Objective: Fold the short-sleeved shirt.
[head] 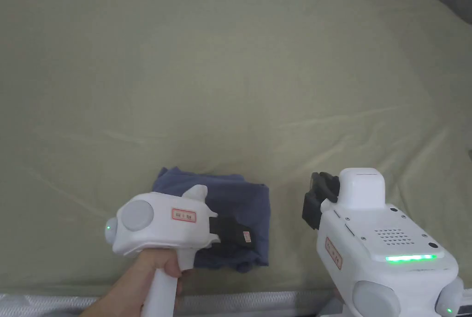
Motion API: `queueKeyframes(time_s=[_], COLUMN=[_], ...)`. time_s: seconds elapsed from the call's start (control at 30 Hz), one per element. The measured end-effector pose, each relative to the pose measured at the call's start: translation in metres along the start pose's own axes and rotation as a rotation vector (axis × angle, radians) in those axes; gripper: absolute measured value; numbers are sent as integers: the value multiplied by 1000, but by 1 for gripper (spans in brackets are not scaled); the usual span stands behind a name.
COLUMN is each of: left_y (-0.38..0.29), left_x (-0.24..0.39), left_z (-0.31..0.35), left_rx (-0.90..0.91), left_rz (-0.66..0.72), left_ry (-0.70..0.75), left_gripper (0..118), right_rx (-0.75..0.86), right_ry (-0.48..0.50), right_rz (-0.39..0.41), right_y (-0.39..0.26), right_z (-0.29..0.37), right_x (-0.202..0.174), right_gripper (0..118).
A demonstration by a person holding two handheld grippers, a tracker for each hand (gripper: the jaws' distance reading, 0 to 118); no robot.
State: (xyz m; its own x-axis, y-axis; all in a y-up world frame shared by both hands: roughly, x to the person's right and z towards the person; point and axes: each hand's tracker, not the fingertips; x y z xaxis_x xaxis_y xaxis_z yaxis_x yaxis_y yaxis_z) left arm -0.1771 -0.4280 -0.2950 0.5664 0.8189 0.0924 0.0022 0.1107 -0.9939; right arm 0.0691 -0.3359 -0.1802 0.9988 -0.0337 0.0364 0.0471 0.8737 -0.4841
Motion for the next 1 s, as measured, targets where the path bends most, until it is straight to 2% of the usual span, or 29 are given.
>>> queueKeyframes(time_s=[0.07, 0.1, 0.17, 0.2, 0.27, 0.33, 0.43, 0.47, 0.53, 0.57, 0.7, 0.73, 0.8, 0.83, 0.87, 0.9, 1.0], left_y=[4, 8, 12, 14, 18, 14, 13, 13, 15, 16, 24, 28, 33, 33, 36, 38, 38], left_x=[6, 11, 18, 19, 17, 14, 0, -7, -21, -27, -47, -53, -60, -61, -64, -67, -70], left_z=[21, 33, 63, 79, 109, 139, 163, 166, 172, 173, 175, 173, 164, 158, 150, 141, 119], left_rx=[35, 57, 98, 127, 180, 220, 208, 194, 170, 156, 131, 111, 109, 103, 88, 69, 78], left_rz=[-32, -70, -110, -132, -142, -181, -220, -202, -182, -166, -107, -82, -57, -47, -40, -25, 34], left_ry=[-28, -24, 4, 13, 43, 131, 276, 291, 281, 274, 134, 87, 46, 24, 27, 9, -75], left_gripper=[1, 1, 1, 1, 1, 1, 1, 1, 1, 1, 4, 12, 45, 72, 106, 118, 118], right_rx=[-47, -86, -236, -330, -407, -533, -660, -674, -727, -743, -754, -759, -762, -760, -757, -754, -756], right_ry=[109, 205, 454, 577, 774, 841, 851, 877, 971, 973, 999, 998, 1001, 1002, 1002, 1001, 1003], right_rz=[-21, -50, -183, -277, -414, -473, -535, -581, -746, -779, -720, -716, -721, -722, -725, -731, -752], right_y=[1, 3, 7, 5, -7, -22, -44, -50, -61, -63, -58, -58, -57, -57, -58, -59, -60], right_z=[-5, -11, -30, -44, -75, -108, -149, -159, -177, -182, -183, -184, -181, -180, -179, -179, -181], right_x=[-2, -3, -3, -4, -6, -15, -22, -20, -12, -8, -7, -8, -9, -9, -10, -9, -8], right_gripper=[13, 13, 13, 13, 13, 13, 13, 13, 12, 12, 12, 12, 12, 12, 12, 12, 12])
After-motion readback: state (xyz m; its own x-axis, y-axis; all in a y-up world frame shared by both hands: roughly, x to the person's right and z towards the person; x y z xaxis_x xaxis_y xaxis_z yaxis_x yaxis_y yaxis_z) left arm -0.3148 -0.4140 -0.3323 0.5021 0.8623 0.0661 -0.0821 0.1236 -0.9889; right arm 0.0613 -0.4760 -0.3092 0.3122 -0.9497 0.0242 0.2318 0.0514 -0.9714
